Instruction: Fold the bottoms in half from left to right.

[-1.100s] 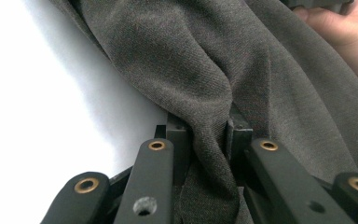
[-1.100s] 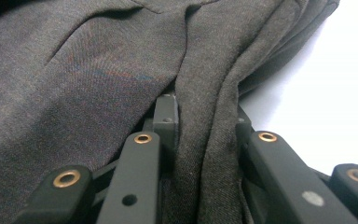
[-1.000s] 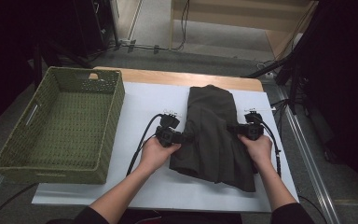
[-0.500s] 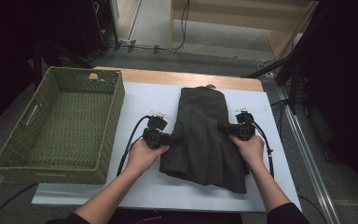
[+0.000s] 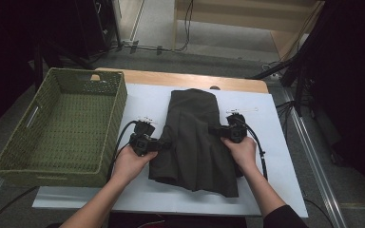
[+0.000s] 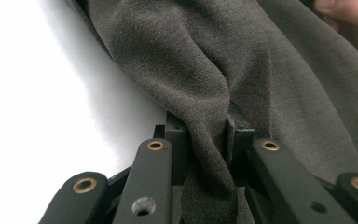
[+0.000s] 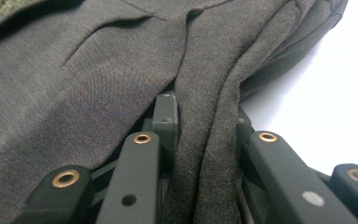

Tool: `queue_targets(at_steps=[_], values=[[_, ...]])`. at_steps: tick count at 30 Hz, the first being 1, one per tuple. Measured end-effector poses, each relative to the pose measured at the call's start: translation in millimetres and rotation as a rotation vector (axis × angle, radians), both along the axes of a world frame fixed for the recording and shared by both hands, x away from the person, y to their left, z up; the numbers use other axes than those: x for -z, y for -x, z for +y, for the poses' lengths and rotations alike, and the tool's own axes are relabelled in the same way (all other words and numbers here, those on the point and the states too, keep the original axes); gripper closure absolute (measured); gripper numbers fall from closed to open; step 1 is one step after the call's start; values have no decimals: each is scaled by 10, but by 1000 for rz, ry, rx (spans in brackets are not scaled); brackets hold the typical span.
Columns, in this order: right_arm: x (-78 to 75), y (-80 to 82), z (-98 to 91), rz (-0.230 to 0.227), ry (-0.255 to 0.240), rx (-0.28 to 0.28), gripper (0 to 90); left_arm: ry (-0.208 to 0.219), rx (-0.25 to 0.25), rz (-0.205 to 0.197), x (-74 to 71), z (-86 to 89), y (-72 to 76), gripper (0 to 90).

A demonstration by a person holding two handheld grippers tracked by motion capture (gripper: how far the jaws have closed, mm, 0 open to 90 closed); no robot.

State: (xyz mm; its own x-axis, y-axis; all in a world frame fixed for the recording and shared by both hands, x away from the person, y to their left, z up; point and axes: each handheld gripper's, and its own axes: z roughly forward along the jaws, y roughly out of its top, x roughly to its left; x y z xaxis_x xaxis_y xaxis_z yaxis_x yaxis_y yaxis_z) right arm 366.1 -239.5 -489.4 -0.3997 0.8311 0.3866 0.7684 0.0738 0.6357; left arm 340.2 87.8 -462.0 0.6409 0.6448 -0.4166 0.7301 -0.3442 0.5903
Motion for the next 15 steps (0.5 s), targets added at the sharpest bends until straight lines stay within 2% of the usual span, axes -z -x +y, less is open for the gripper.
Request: queue_targets(at_steps=[2,4,7,8,9,10,12,15], values=[[6,-11,38,-11,6,-2,697,0,-10,-3,29,24,7,763],[34,-32,42,-26,39,0,679,-5,-13,0,83,28,16,750],[65,-55,4,-24,47,11,645,-25,-16,-2,144,25,40,665],[82,-60,-18,-45,88,13,561,-26,-16,-14,203,36,81,629],[82,-60,-18,-45,88,13,561,-26,-16,-14,203,36,81,594],[94,-73,-51,-51,86,17,498,-21,-13,-8,238,43,117,587],[75,-72,-77,-70,88,20,451,-29,-5,-11,249,45,148,541],[3,-47,-109,-115,102,27,448,-49,3,-37,249,41,202,466]])
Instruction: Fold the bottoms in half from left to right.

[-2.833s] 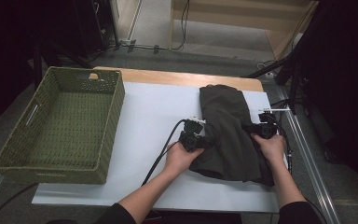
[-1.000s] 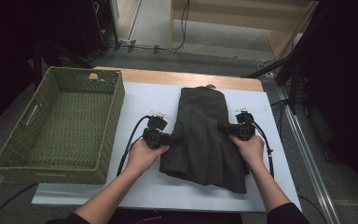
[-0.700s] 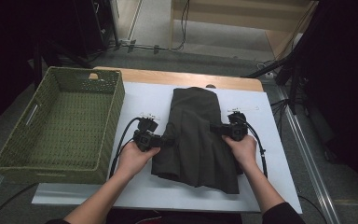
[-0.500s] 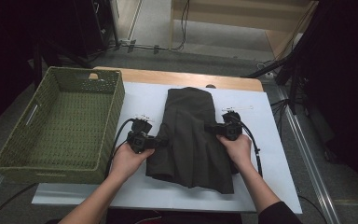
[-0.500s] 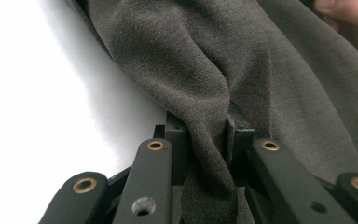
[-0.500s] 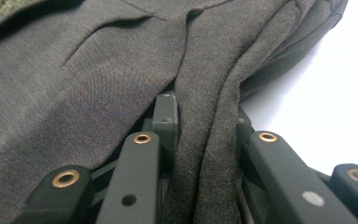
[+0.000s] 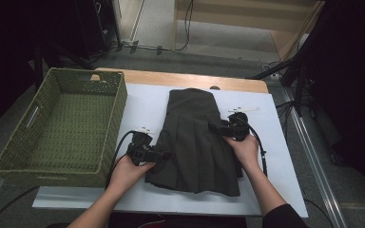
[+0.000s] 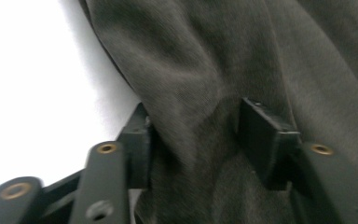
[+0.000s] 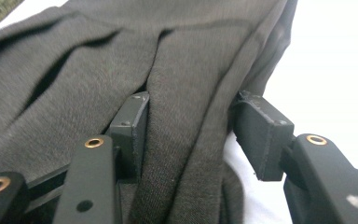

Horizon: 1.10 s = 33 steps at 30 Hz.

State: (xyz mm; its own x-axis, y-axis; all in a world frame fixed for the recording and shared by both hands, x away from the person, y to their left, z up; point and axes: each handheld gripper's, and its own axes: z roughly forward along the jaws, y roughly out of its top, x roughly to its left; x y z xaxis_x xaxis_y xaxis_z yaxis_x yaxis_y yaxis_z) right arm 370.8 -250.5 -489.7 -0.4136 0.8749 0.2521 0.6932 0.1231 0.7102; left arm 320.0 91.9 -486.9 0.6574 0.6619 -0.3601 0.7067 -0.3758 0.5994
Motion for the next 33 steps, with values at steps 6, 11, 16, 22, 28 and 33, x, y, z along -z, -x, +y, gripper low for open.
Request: queue_targets(at_steps=[6,11,16,22,28,33], values=[[-148,-36,-52,-51,11,10,453,-2,-2,-59,-90,16,26,367],[-266,-96,-92,-79,-3,-14,447,18,-6,-61,-185,48,9,351],[-347,-195,-119,-67,-15,13,466,6,-2,-68,-200,35,-17,351],[-66,-362,-42,15,1,56,505,-7,3,-71,-167,14,-33,352],[117,-391,94,35,5,36,657,-15,10,-76,-144,-2,-45,353],[167,-379,176,10,54,18,771,-28,15,-86,-132,-18,-43,353]])
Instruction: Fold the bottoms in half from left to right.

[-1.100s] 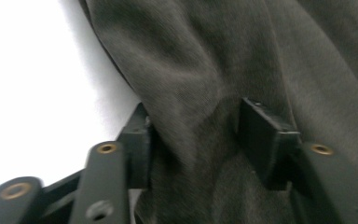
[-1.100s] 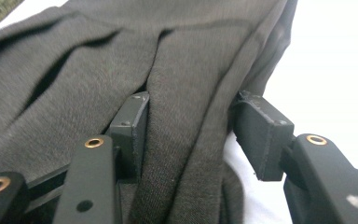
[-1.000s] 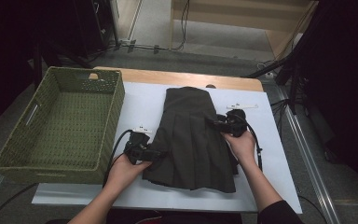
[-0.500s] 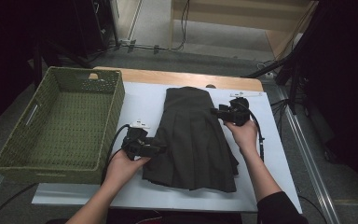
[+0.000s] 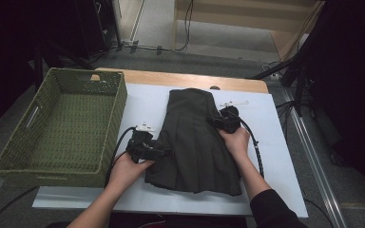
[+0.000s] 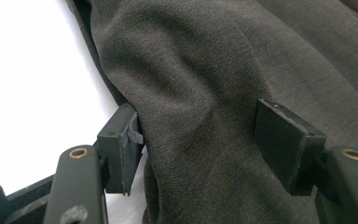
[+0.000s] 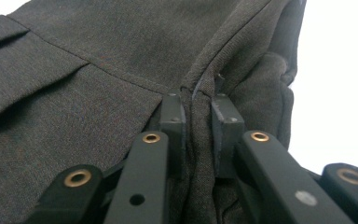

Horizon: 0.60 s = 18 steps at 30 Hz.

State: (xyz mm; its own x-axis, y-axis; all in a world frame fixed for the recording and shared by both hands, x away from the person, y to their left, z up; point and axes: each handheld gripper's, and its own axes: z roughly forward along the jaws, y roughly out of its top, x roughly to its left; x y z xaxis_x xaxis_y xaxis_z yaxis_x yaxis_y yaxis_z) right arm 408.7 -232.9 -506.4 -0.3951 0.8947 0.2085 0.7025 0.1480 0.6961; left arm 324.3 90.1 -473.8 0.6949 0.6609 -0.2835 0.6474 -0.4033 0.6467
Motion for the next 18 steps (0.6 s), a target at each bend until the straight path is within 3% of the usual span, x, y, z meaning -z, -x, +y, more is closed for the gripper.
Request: queue_targets(at_steps=[6,7,12,16,18], values=[[-185,-40,-33,-58,9,27,774,-3,6,-6,-1,-26,-1,353],[-278,-90,-48,-73,9,30,774,0,6,-8,-3,-32,0,352],[-441,-236,-50,-90,-1,47,774,12,4,-19,-46,-40,-17,352],[-458,-336,-61,-82,-6,64,773,21,-2,-26,-57,-43,-41,351],[-334,-418,-83,-30,11,77,771,24,-6,-23,-61,-47,-67,350]])
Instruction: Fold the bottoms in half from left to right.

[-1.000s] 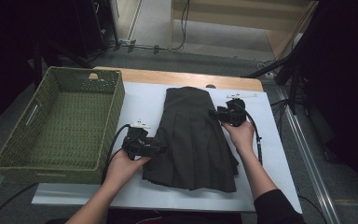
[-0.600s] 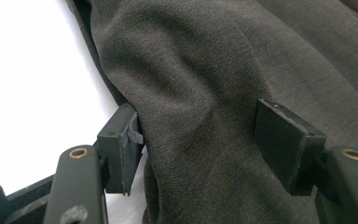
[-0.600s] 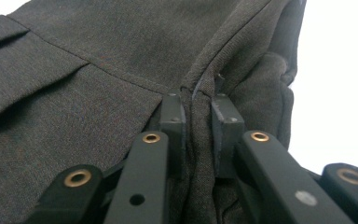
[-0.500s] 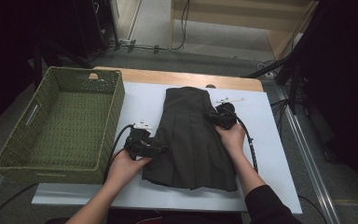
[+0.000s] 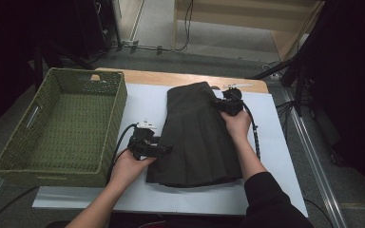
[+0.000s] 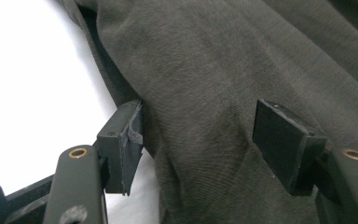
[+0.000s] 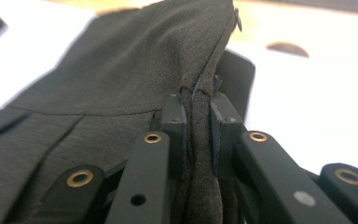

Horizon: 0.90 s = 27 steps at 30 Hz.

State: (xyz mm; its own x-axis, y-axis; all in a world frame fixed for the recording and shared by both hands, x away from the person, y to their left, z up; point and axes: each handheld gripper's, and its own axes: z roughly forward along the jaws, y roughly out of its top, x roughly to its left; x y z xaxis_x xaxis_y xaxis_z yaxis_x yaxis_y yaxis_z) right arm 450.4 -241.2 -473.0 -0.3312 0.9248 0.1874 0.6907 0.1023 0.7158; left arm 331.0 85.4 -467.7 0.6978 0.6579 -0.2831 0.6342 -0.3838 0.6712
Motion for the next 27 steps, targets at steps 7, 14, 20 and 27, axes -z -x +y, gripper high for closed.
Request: queue_targets(at_steps=[7,14,20,27], values=[[326,18,-80,45,-30,11,763,24,-9,19,-33,-8,-58,353],[249,64,-180,54,-65,-5,472,23,-11,15,-121,13,-66,369],[80,244,-326,35,-60,-31,461,28,-9,20,-182,-26,-128,396],[24,445,-370,17,-81,-62,491,25,-22,23,-201,-72,-213,472]])
